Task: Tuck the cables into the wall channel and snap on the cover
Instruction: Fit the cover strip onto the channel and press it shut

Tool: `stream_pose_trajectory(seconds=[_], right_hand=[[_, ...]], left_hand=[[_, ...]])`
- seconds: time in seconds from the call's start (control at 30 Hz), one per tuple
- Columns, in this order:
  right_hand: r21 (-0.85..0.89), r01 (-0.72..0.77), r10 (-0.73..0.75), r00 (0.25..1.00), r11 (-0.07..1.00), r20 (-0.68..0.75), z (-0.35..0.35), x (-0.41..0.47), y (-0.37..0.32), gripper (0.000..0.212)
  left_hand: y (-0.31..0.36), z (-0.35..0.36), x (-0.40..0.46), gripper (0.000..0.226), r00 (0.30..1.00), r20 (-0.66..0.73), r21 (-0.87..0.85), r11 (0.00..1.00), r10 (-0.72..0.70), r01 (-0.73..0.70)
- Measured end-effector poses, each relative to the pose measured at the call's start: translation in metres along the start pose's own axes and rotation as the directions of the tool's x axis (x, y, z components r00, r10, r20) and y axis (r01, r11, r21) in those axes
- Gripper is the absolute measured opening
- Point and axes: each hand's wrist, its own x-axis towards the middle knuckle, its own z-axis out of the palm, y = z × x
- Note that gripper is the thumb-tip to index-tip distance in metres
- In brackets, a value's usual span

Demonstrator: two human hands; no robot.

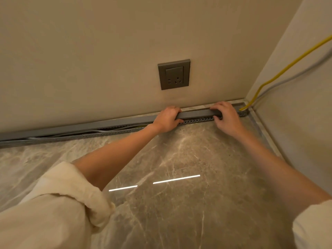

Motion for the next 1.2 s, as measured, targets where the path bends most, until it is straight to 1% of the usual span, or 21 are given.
stream_pose_trajectory(seconds=[0.07,0.17,0.27,0.37,0.43,0.5,0.63,0.67,0.73,0.77,0.8,0.83,0.9,0.93,0.97,1.0,1.07,1.17,1.2], right_hand=[[0.046,-0.067,0.073,0.986,0.997,-0.149,0.000,-0.012,0.006,0.026],[0.116,-0.214,0.240,0.924,0.970,-0.298,0.005,-0.030,0.016,0.020],[0.215,-0.338,0.396,0.844,0.916,-0.361,0.010,-0.040,0.022,0.016],[0.328,-0.407,0.516,0.755,0.853,-0.406,0.014,-0.045,0.027,0.013],[0.454,-0.445,0.618,0.692,0.772,-0.372,0.013,-0.046,0.028,0.014],[0.588,-0.457,0.701,0.653,0.668,-0.288,0.010,-0.047,0.026,0.022],[0.719,-0.417,0.767,0.591,0.555,-0.249,0.005,-0.047,0.022,0.044],[0.756,-0.409,0.791,0.568,0.511,-0.227,0.003,-0.045,0.021,0.050],[0.840,-0.388,0.832,0.539,0.379,-0.127,-0.002,-0.041,0.018,0.060],[0.878,-0.369,0.838,0.543,0.305,-0.063,-0.004,-0.038,0.017,0.063],[0.906,-0.349,0.832,0.555,0.241,-0.007,-0.007,-0.036,0.016,0.061],[0.925,-0.328,0.818,0.574,0.190,0.036,-0.008,-0.034,0.015,0.055],[0.957,-0.270,0.795,0.601,0.106,0.081,-0.010,-0.033,0.013,0.033],[0.968,-0.240,0.798,0.596,0.074,0.087,-0.010,-0.032,0.012,0.023],[0.975,-0.214,0.806,0.586,0.055,0.082,-0.010,-0.033,0.012,0.015],[0.981,-0.187,0.812,0.579,0.048,0.071,-0.011,-0.033,0.011,0.012],[0.989,-0.139,0.823,0.567,0.056,0.033,-0.014,-0.034,0.010,0.016],[0.988,-0.116,0.827,0.562,0.100,-0.018,-0.021,-0.034,0.008,0.022],[0.991,-0.101,0.825,0.564,0.090,-0.017,-0.024,-0.034,0.007,0.023]], left_hand=[[0.000,0.003,0.001,0.024,1.000,-0.016,0.010,1.000,0.000,0.000],[0.004,0.007,0.004,0.024,0.999,-0.034,-0.016,1.000,0.003,-0.003],[0.014,0.010,0.008,0.025,0.999,-0.042,-0.036,0.999,-0.008,0.006],[0.024,0.013,0.012,0.026,0.999,-0.031,-0.044,0.999,-0.033,0.031],[0.027,0.014,0.014,0.023,0.999,-0.017,-0.021,0.999,-0.043,0.043],[0.028,0.013,0.014,0.020,0.999,-0.002,0.001,0.999,-0.033,0.033],[0.028,0.006,0.004,0.016,1.000,-0.008,0.004,1.000,-0.006,0.006],[0.027,0.003,0.001,0.016,1.000,-0.014,0.003,1.000,-0.005,0.005],[0.026,-0.004,-0.008,0.016,1.000,-0.025,0.009,1.000,-0.002,0.002],[0.027,-0.007,-0.013,0.016,0.999,-0.032,0.012,1.000,0.007,-0.007],[0.029,-0.010,-0.017,0.015,0.999,-0.039,0.012,1.000,0.020,-0.020],[0.030,-0.013,-0.021,0.014,0.998,-0.046,0.011,0.999,0.035,-0.034],[0.035,-0.017,-0.029,0.014,0.997,-0.056,0.011,0.998,0.055,-0.055],[0.036,-0.019,-0.032,0.015,0.997,-0.057,0.006,0.998,0.059,-0.059],[0.037,-0.022,-0.034,0.016,0.996,-0.060,-0.002,0.998,0.062,-0.062],[0.038,-0.025,-0.037,0.016,0.996,-0.064,-0.009,0.998,0.065,-0.066],[0.039,-0.030,-0.042,0.017,0.995,-0.070,-0.005,0.997,0.077,-0.077],[0.043,-0.039,-0.046,0.020,0.992,-0.071,0.011,0.995,0.102,-0.102],[0.044,-0.042,-0.047,0.021,0.991,-0.073,0.012,0.994,0.108,-0.108]])
